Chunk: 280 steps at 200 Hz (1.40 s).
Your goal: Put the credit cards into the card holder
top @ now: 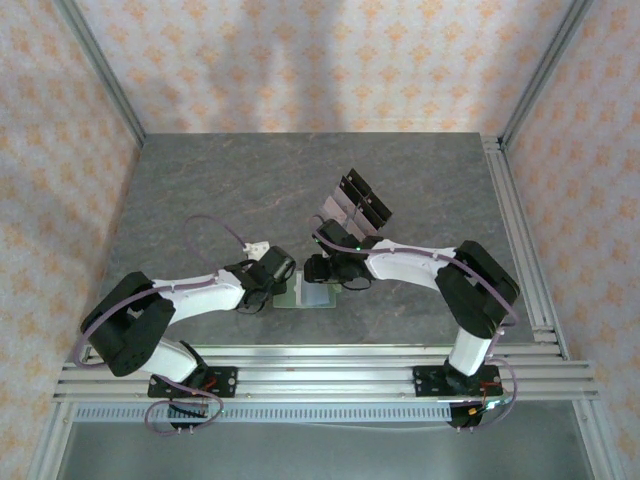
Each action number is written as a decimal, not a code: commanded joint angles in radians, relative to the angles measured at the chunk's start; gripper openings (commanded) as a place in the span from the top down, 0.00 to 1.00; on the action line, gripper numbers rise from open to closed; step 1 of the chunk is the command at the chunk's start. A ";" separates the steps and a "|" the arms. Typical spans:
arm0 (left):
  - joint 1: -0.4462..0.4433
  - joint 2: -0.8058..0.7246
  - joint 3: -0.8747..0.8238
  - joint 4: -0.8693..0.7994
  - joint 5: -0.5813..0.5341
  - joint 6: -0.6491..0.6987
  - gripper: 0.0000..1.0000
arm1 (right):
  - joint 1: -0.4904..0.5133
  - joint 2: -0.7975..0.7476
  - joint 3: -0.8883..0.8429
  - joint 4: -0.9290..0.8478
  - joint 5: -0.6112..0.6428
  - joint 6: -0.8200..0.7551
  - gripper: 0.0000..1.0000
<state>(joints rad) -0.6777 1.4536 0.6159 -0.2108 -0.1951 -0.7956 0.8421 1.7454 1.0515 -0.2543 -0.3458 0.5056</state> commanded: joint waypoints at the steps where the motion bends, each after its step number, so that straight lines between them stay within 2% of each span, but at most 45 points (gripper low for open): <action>1: 0.010 -0.004 -0.012 0.010 -0.017 -0.007 0.50 | 0.009 -0.035 0.033 -0.018 -0.007 0.014 0.56; 36: 0.009 -0.012 -0.010 0.005 -0.021 -0.005 0.50 | 0.014 -0.060 0.030 -0.054 0.027 0.009 0.54; 73: 0.009 -0.016 -0.010 0.002 -0.019 -0.006 0.50 | 0.025 -0.106 0.029 -0.127 0.116 -0.006 0.54; 107: 0.009 -0.010 -0.010 0.003 -0.020 -0.007 0.50 | 0.035 -0.114 0.029 -0.118 0.094 -0.003 0.54; 138: 0.010 -0.001 -0.008 0.005 -0.016 -0.008 0.50 | 0.037 -0.061 0.043 -0.077 0.049 0.002 0.54; 227: 0.009 -0.007 -0.010 -0.004 -0.031 -0.002 0.50 | 0.037 0.088 0.046 -0.035 0.019 0.004 0.51; 280: 0.021 -0.054 -0.031 -0.090 -0.080 -0.010 0.42 | 0.036 0.105 0.024 0.008 -0.022 0.040 0.49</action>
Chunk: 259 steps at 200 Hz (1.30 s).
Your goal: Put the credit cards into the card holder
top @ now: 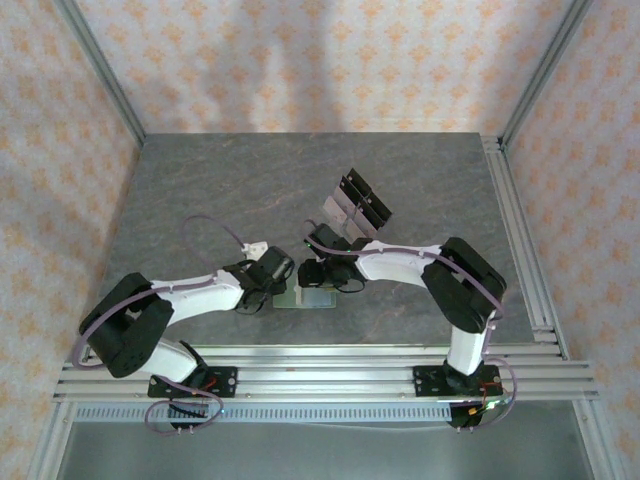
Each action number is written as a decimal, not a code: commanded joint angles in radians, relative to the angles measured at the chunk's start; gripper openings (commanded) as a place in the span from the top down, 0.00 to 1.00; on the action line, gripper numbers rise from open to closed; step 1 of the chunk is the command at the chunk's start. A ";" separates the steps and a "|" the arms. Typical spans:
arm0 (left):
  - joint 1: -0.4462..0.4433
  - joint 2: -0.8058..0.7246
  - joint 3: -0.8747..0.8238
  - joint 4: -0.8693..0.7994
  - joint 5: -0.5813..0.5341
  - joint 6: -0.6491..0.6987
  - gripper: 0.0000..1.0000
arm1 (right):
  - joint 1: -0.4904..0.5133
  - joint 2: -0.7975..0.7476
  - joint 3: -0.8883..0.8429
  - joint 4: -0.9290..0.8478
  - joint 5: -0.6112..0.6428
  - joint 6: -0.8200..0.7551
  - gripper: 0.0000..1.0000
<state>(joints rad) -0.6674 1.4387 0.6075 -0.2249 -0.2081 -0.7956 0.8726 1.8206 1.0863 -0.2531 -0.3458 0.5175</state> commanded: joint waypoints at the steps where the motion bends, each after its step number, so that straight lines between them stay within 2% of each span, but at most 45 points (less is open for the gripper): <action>1: 0.011 -0.039 -0.022 -0.079 -0.067 -0.010 0.42 | 0.006 0.031 -0.011 0.007 -0.023 0.028 0.49; 87: 0.010 -0.016 -0.061 -0.029 -0.023 -0.013 0.47 | 0.005 0.088 0.051 0.045 -0.139 0.066 0.49; 136: 0.011 -0.197 -0.125 -0.018 -0.028 -0.009 0.44 | 0.005 0.104 0.069 0.072 -0.164 0.098 0.49; 197: 0.011 -0.472 -0.221 0.010 0.053 0.036 0.41 | 0.007 0.117 0.084 0.131 -0.208 0.155 0.49; 225: 0.009 -0.518 -0.247 0.046 0.128 0.075 0.40 | 0.008 0.117 0.090 0.149 -0.221 0.175 0.49; 259: -0.013 -0.499 -0.246 0.073 0.177 0.113 0.40 | 0.011 0.118 0.102 0.164 -0.233 0.194 0.49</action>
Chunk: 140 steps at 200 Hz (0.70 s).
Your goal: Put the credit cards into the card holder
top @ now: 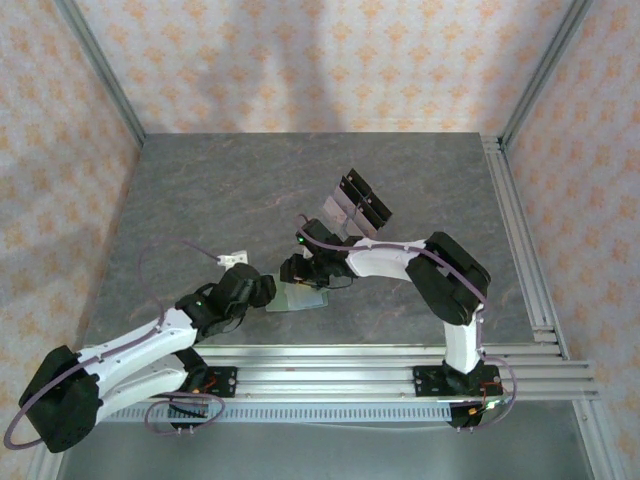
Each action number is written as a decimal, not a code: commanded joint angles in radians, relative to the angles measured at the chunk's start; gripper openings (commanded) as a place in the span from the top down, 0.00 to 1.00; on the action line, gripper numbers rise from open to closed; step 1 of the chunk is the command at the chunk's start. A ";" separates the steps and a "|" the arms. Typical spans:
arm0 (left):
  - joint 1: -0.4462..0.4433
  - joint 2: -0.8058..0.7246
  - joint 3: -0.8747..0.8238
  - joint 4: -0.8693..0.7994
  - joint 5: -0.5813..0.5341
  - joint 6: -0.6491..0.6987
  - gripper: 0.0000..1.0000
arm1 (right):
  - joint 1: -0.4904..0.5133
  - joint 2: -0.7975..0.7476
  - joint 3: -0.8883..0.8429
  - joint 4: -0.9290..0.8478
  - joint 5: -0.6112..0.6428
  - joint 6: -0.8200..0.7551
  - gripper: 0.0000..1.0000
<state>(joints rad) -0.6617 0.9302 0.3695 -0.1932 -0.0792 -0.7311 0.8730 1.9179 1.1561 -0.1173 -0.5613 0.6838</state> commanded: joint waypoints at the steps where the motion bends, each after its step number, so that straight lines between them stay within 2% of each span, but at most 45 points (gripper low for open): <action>1: -0.019 0.010 -0.008 0.042 0.050 0.050 0.40 | 0.011 0.021 0.033 0.028 -0.017 0.027 0.49; 38: -0.081 0.070 0.015 0.054 0.030 0.082 0.39 | 0.012 0.036 0.045 0.029 -0.017 0.036 0.49; 56: -0.108 0.098 0.025 0.045 -0.016 0.081 0.39 | 0.012 0.041 0.044 0.028 -0.014 0.040 0.49; 140: -0.160 0.192 0.065 0.110 -0.071 0.091 0.38 | 0.012 0.044 0.036 0.041 -0.013 0.050 0.49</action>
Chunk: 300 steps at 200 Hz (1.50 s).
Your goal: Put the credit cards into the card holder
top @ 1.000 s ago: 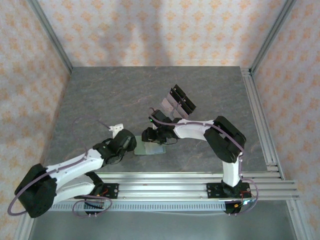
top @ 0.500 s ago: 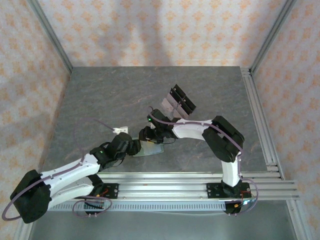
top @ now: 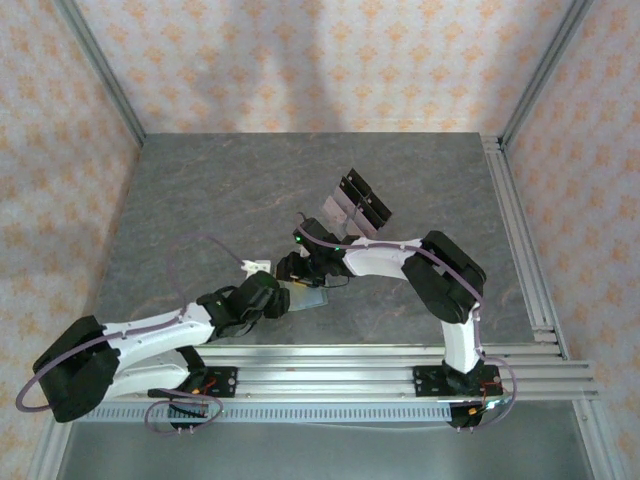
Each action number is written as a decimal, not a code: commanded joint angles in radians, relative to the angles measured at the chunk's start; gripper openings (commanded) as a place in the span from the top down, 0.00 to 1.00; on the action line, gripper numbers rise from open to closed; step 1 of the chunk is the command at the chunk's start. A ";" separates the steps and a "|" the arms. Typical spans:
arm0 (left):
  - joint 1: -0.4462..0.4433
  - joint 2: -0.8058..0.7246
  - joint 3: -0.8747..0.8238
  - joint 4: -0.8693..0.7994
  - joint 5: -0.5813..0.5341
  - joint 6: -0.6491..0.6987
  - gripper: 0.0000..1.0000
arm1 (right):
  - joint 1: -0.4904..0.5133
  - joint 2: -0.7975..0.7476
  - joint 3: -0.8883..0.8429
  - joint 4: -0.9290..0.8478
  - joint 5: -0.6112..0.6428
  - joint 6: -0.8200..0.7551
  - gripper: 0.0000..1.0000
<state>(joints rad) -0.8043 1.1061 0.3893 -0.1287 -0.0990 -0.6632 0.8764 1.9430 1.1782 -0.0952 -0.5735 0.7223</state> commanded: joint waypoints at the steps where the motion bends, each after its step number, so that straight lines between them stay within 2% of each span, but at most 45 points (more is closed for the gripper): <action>1: -0.018 0.018 0.047 0.046 -0.052 0.023 0.38 | 0.009 0.019 0.014 0.018 0.000 0.011 0.49; 56: -0.048 0.115 0.072 0.054 -0.091 0.020 0.38 | 0.009 0.018 0.009 0.027 -0.005 0.016 0.49; 101: -0.064 0.170 0.071 0.039 -0.144 0.016 0.44 | 0.009 0.004 0.011 0.025 0.001 0.017 0.49; 142: -0.069 0.221 0.073 0.045 -0.155 0.014 0.46 | 0.004 -0.035 0.018 0.005 0.022 0.008 0.49; 194: -0.068 0.233 0.071 0.052 -0.159 0.013 0.46 | -0.022 -0.160 -0.039 -0.030 0.096 -0.011 0.48; 224: -0.069 0.233 0.069 0.055 -0.160 0.014 0.47 | -0.025 -0.183 -0.075 -0.067 0.124 -0.033 0.47; 270: -0.070 0.241 0.068 0.058 -0.161 0.011 0.47 | -0.027 -0.232 -0.162 0.007 0.130 -0.015 0.47; 300: -0.069 0.242 0.065 0.065 -0.162 0.008 0.47 | -0.031 -0.275 -0.158 -0.021 0.159 -0.025 0.46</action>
<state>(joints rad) -0.8764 1.3457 0.4683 -0.0372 -0.2211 -0.6460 0.8539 1.7309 1.0187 -0.1158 -0.4591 0.7101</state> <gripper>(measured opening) 0.529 0.534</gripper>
